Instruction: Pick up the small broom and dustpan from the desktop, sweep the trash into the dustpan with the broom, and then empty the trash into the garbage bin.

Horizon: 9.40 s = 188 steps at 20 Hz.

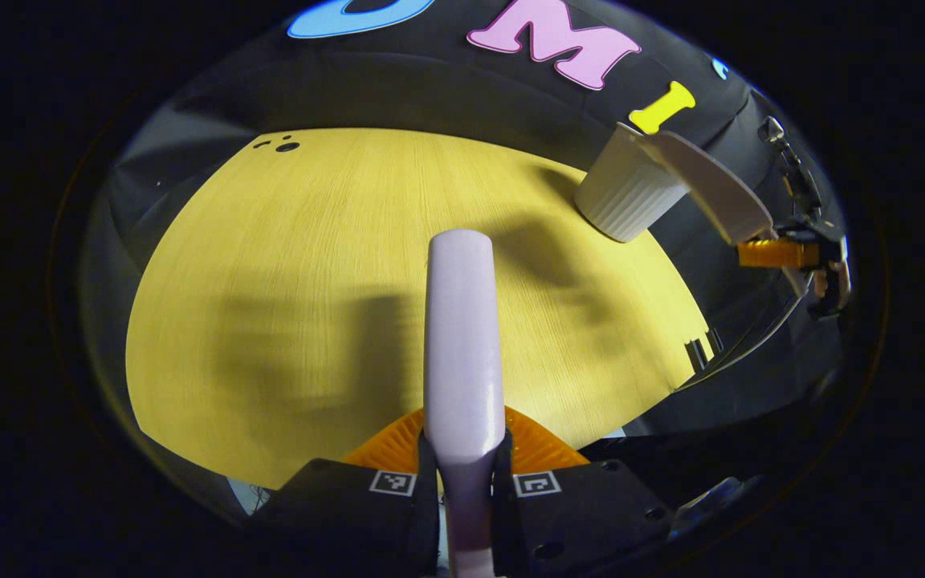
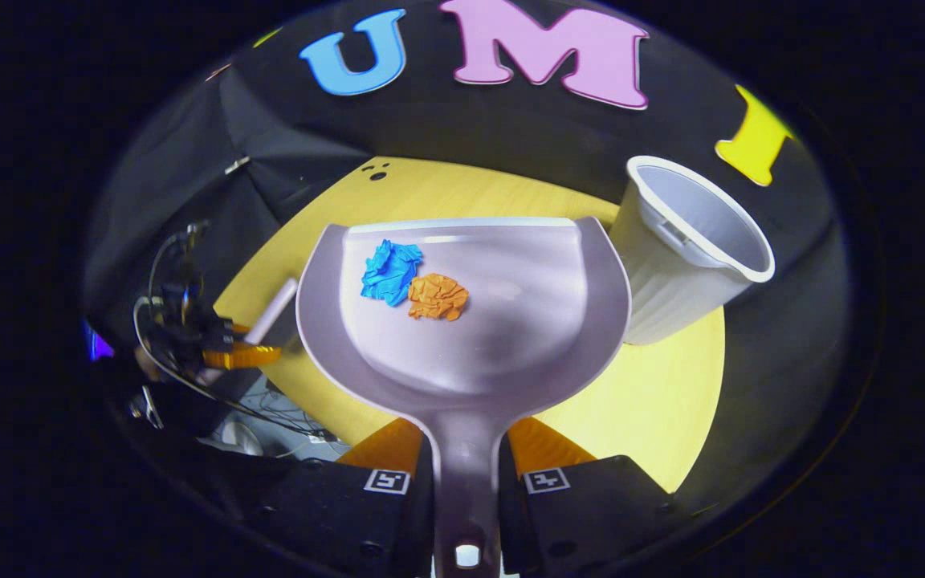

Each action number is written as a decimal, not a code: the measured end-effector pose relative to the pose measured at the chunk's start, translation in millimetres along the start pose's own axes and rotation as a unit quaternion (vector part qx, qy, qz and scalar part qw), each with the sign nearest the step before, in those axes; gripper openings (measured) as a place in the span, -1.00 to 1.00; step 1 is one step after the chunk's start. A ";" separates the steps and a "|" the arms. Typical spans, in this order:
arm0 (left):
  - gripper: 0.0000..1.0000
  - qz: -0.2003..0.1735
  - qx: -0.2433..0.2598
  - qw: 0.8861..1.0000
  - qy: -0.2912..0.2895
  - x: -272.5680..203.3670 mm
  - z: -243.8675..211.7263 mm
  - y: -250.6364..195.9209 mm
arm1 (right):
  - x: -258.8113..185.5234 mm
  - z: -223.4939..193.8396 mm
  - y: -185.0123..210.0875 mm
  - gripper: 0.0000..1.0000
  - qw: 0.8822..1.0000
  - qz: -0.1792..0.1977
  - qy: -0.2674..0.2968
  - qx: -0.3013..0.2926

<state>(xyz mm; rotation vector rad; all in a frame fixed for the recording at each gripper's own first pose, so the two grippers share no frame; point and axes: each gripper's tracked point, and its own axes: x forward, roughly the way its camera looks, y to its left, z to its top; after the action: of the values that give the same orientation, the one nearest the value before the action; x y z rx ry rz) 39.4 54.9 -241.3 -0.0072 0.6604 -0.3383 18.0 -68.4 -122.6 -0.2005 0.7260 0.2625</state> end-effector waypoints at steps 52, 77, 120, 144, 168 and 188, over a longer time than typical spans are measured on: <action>-0.40 0.026 -0.053 0.998 0.008 27.9 27.4 -0.6 | -19.5 133.7 -313.8 -0.19 0.756 -0.453 0.015 -0.472; -0.43 0.074 -0.077 0.992 -0.062 -5.2 55.9 37.9 | -68.9 120.6 -309.5 -0.25 0.917 -0.366 -0.041 -0.151; -0.36 0.197 0.011 0.979 0.057 70.3 68.8 70.1 | 226.2 -43.5 -31.8 -0.28 0.992 -0.075 0.081 0.068; 0.94 0.163 0.035 0.965 -0.201 -45.6 143.6 -15.7 | 130.6 25.3 -30.7 0.99 0.985 -0.099 -0.100 0.102; 0.94 0.166 0.038 0.912 -0.372 -199.3 20.3 -112.4 | -64.8 -38.5 -17.0 0.99 0.926 -0.183 -0.308 0.115; 0.92 0.226 -0.011 0.899 -0.375 -176.9 75.3 -143.0 | -73.9 0.3 -109.4 0.99 0.934 -0.132 -0.319 0.094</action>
<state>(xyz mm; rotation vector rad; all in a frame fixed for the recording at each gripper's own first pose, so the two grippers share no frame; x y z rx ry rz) -89.4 -32.9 -59.4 -0.0046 -0.1137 0.1329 -1.5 -184.3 -62.5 -0.0205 0.0700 -0.0079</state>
